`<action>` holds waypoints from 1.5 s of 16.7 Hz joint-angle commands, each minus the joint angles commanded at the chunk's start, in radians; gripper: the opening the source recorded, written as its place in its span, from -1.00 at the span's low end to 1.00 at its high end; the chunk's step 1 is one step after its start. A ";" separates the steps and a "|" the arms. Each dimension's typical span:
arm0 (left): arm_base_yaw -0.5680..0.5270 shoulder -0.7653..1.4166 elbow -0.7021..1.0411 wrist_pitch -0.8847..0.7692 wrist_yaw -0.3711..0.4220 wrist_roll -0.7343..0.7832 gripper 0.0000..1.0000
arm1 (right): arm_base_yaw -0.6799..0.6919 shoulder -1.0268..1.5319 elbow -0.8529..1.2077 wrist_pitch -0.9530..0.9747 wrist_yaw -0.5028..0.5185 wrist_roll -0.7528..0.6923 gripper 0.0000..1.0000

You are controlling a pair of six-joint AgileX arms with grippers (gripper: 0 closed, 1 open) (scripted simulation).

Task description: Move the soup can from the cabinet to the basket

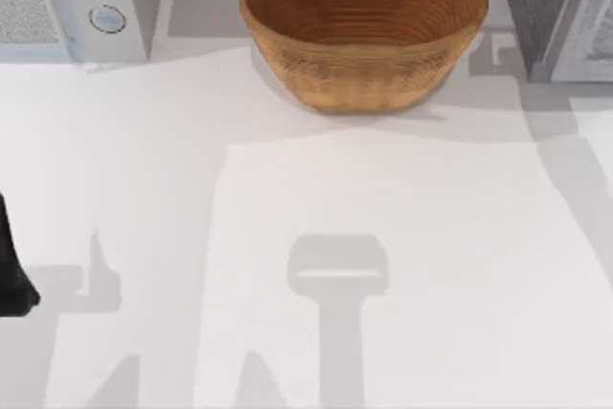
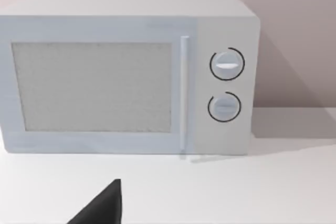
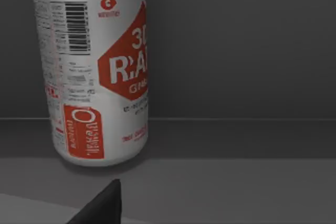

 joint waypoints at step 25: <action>0.000 0.000 0.000 0.000 0.000 0.000 1.00 | 0.148 0.446 0.427 0.027 0.166 -0.001 1.00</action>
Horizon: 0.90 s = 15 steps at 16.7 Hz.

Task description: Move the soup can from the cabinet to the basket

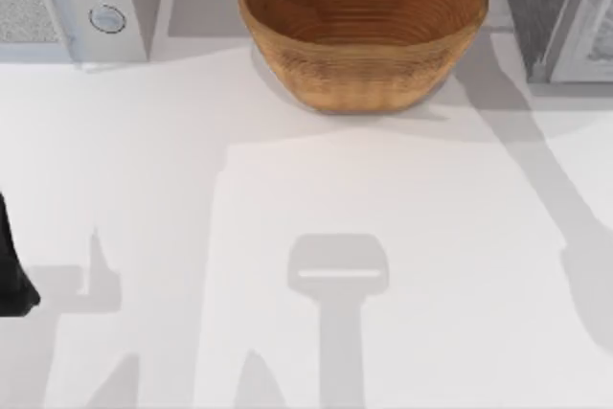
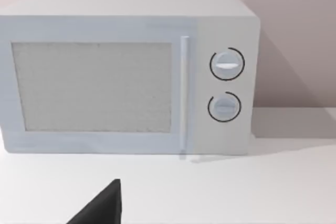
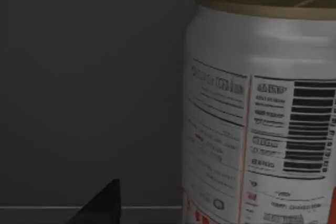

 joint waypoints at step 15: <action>0.000 0.000 0.000 0.000 0.000 0.000 1.00 | -0.041 0.209 0.285 -0.075 -0.038 -0.001 0.55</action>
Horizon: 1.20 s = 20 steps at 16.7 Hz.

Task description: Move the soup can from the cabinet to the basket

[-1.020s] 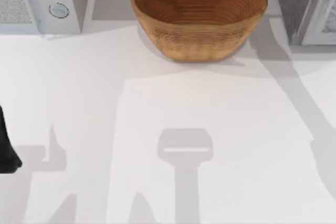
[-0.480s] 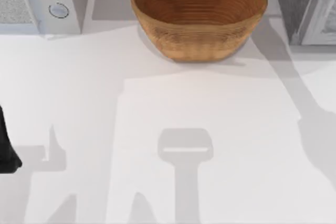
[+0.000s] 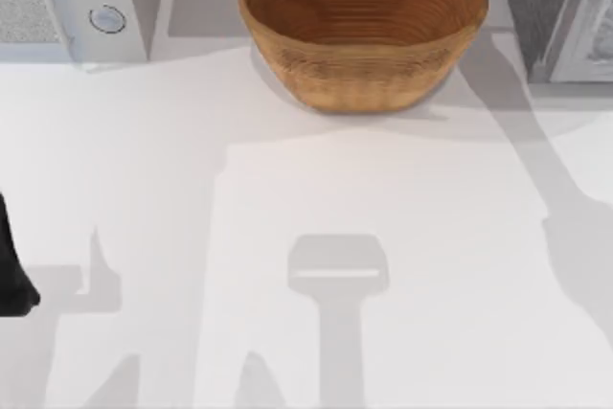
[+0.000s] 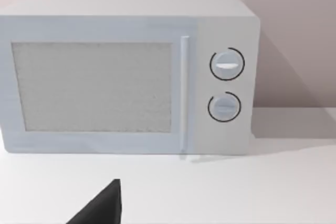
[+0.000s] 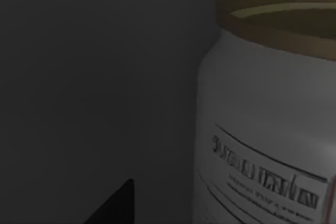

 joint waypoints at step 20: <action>0.000 0.000 0.000 0.000 0.000 0.000 1.00 | 0.003 -0.004 -0.003 -0.002 0.002 0.001 -1.00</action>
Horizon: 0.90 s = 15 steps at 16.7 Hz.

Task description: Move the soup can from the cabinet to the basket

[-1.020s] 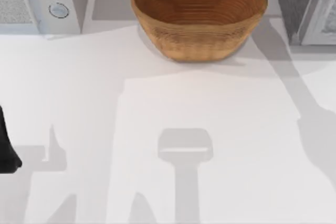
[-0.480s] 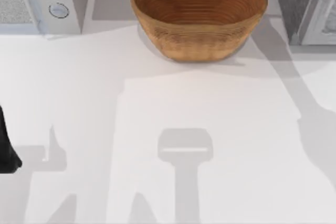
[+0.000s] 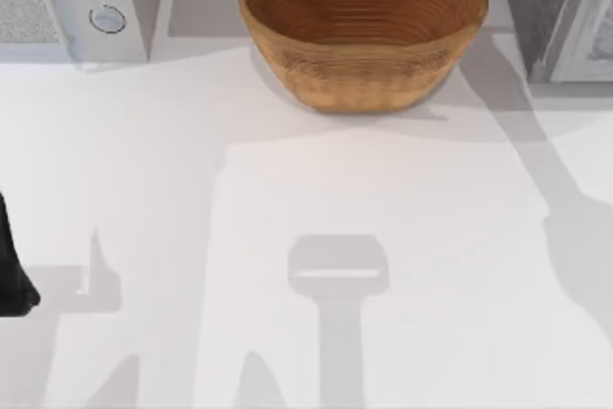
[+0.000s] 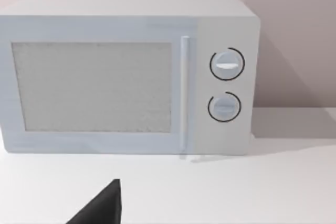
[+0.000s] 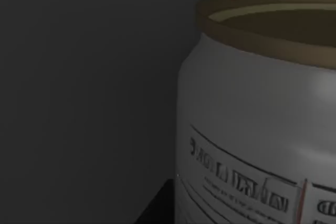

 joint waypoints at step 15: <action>0.000 0.000 0.000 0.000 0.000 0.000 1.00 | 0.244 -0.469 -0.244 -0.228 0.236 0.001 -1.00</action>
